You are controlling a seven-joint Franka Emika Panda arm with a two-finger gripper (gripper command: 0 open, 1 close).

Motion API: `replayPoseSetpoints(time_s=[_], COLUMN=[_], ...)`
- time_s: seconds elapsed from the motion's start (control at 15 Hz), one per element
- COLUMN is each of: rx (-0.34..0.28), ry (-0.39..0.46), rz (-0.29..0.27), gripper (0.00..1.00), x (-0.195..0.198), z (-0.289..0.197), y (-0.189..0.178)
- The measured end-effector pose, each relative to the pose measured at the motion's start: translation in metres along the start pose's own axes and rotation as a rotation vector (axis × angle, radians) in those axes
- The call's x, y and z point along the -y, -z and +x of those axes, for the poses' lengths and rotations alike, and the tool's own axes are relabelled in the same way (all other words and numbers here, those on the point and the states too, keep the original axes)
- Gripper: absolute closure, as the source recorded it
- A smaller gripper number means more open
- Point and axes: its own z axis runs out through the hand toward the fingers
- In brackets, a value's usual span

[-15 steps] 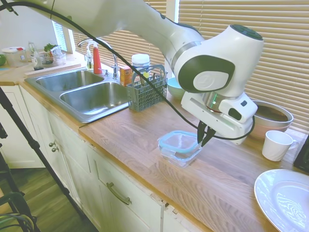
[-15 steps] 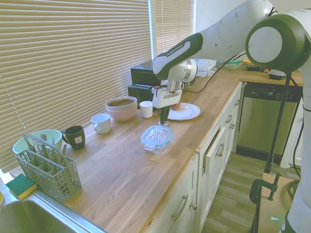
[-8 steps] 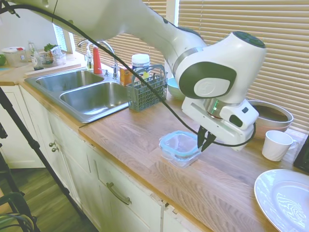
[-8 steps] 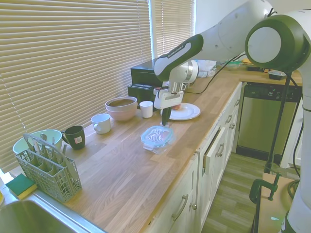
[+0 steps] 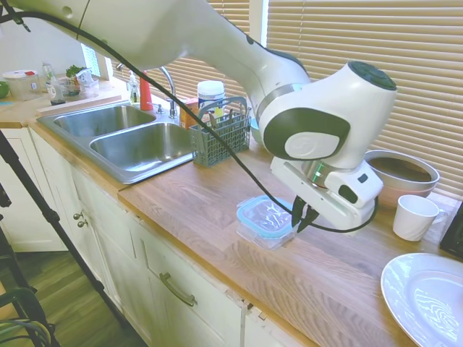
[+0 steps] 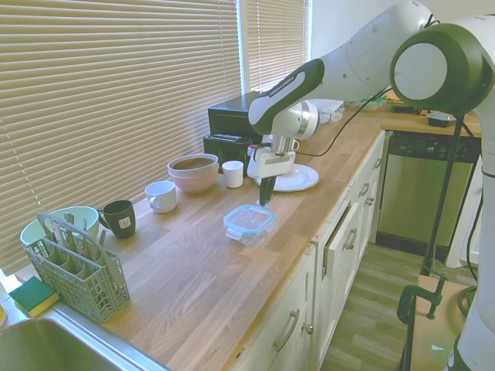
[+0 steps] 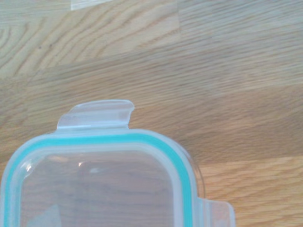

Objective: Cover the lid of the food container

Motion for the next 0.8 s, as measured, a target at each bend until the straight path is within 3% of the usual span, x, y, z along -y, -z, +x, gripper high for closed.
replayPoseSetpoints(time_s=[0.4, 0.47, 0.8], rx=[0.003, 0.003, 0.004], ry=[-0.010, -0.013, -0.013], rz=[0.006, 0.006, 0.005], gripper=[1.00, 0.00, 0.00], x=[-0.0026, -0.0026, -0.0026], z=[0.0005, 0.0005, 0.0002], y=[-0.0006, -0.0006, -0.0010])
